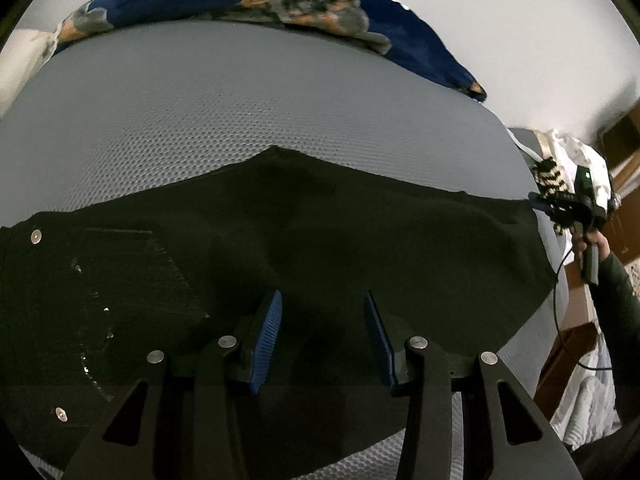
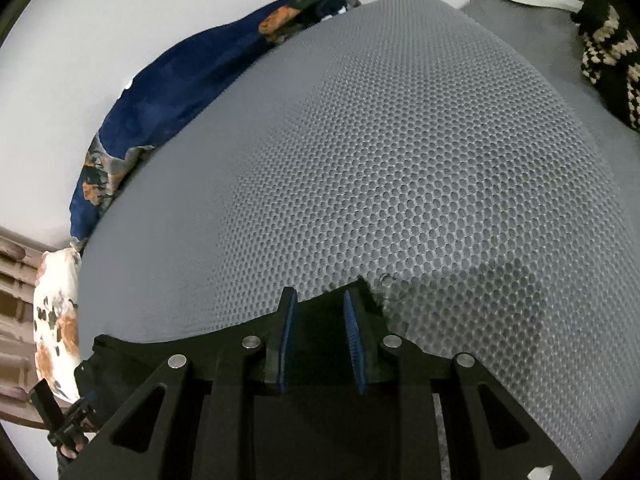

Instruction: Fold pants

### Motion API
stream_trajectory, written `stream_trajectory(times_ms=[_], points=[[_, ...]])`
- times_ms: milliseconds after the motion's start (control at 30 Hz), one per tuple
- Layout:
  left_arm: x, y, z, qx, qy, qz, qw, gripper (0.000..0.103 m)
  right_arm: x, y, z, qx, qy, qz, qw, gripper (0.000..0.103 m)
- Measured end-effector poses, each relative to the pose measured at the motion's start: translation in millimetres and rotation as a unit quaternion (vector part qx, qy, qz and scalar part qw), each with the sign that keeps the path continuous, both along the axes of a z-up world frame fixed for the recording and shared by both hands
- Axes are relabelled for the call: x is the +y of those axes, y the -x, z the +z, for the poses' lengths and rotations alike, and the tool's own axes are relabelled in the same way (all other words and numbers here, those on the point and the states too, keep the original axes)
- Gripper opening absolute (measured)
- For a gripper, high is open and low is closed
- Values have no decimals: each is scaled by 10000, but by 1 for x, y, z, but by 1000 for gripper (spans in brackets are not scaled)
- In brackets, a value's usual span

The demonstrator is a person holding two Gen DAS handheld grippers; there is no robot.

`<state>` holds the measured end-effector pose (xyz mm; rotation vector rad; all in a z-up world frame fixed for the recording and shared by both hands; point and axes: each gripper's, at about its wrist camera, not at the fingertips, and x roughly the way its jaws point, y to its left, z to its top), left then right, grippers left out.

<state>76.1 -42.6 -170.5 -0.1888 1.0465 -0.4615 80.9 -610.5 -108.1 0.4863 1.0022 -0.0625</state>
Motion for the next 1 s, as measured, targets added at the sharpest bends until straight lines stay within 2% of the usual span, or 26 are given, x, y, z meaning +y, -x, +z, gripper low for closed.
stream_trajectory(times_ms=[100, 267, 300, 367, 433, 533, 700, 800, 867, 1000], points=[[6, -6, -5, 110, -15, 58, 9999, 44, -3, -4, -7, 81, 26, 28, 10000, 21], [6, -8, -9, 158, -37, 97, 9998, 44, 4, -6, -10, 50, -103, 303, 9995, 23], [6, -9, -10, 162, -48, 96, 9998, 44, 9, -5, -11, 73, -61, 408, 9991, 21], [6, -9, -11, 168, -55, 113, 9998, 44, 17, -4, -9, 78, 169, 449, 9988, 8], [6, -11, -12, 183, -49, 136, 9997, 44, 27, 0, -4, -69, 403, 443, 9982, 4], [7, -11, -10, 92, -25, 171, 9998, 44, 44, 15, 17, -583, 989, 267, 9930, 3], [14, -13, -3, -201, 43, 298, 9993, 44, 48, 34, 31, -1032, 1215, -356, 9866, 2], [18, -15, 0, -373, 34, 369, 9986, 44, 47, 26, 18, -869, 1283, -584, 9862, 2], [19, -19, -4, -448, -140, 409, 9981, 44, 43, 21, 6, -699, 1332, -671, 9863, 2], [28, -28, -19, -386, -331, 557, 9972, 44, 34, 13, -13, -440, 1285, -857, 9870, 2]])
